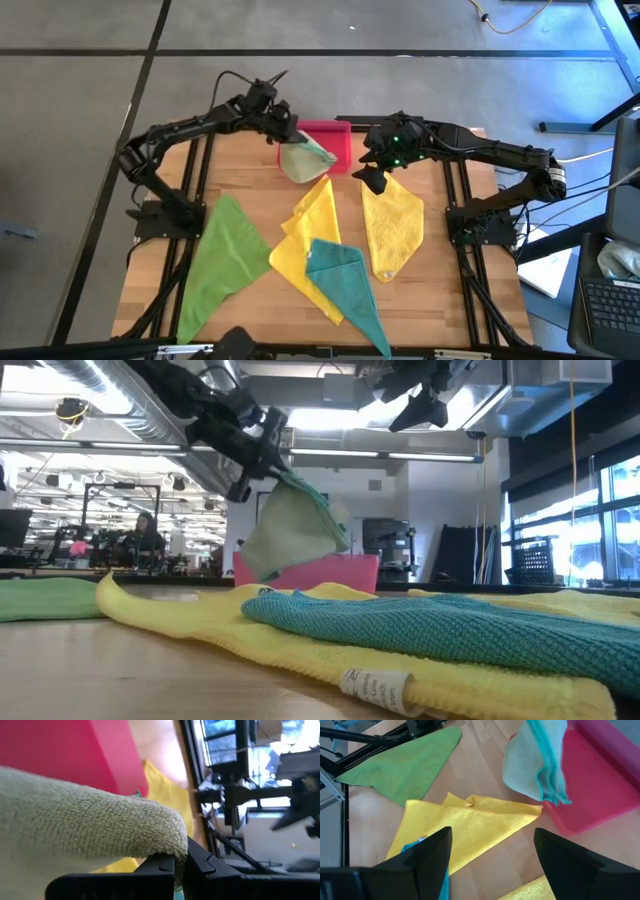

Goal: Fold microfiber towels
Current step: Put the folded light green microfiber cloth into the red bin

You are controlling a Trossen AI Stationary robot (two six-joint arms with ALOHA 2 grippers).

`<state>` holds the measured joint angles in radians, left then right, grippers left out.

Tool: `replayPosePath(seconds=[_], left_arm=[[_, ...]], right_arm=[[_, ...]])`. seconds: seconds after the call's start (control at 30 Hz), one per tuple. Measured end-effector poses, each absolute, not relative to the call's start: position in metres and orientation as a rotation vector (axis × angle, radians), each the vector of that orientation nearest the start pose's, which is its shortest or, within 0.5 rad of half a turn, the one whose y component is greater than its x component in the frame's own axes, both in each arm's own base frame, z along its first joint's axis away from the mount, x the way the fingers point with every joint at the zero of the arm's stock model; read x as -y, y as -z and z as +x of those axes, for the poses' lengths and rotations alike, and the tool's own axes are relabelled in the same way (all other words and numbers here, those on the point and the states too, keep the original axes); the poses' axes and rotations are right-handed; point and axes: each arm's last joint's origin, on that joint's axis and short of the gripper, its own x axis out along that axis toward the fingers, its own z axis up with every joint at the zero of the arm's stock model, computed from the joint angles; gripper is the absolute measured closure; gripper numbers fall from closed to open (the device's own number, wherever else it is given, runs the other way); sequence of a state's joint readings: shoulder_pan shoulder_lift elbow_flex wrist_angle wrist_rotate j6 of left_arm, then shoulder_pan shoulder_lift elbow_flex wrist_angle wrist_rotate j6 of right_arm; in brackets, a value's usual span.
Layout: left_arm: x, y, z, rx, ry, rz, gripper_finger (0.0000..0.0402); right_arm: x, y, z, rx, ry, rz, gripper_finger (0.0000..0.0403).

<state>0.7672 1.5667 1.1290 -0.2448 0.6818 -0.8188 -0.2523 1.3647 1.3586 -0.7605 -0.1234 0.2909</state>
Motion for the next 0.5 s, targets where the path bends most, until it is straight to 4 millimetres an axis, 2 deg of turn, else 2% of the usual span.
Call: replayPosePath(seconds=[0.23,0.4,0.5], left_arm=[[-0.242,-0.234,0.258,-0.466,-0.378,-1.275,0.0401],[-0.255,-0.209,0.272,-0.443,-0.38,-1.302,0.0401],[-0.259,-0.201,0.282,-0.4,-0.363,-1.31,0.0401]], right_arm=[[0.067,-0.354,0.273,-0.734,0.232,0.421,0.0118],[0.067,-0.353,0.272,-0.741,0.236,0.428,0.0118],[0.066,-0.352,0.271,-0.757,0.243,0.442,0.0118]])
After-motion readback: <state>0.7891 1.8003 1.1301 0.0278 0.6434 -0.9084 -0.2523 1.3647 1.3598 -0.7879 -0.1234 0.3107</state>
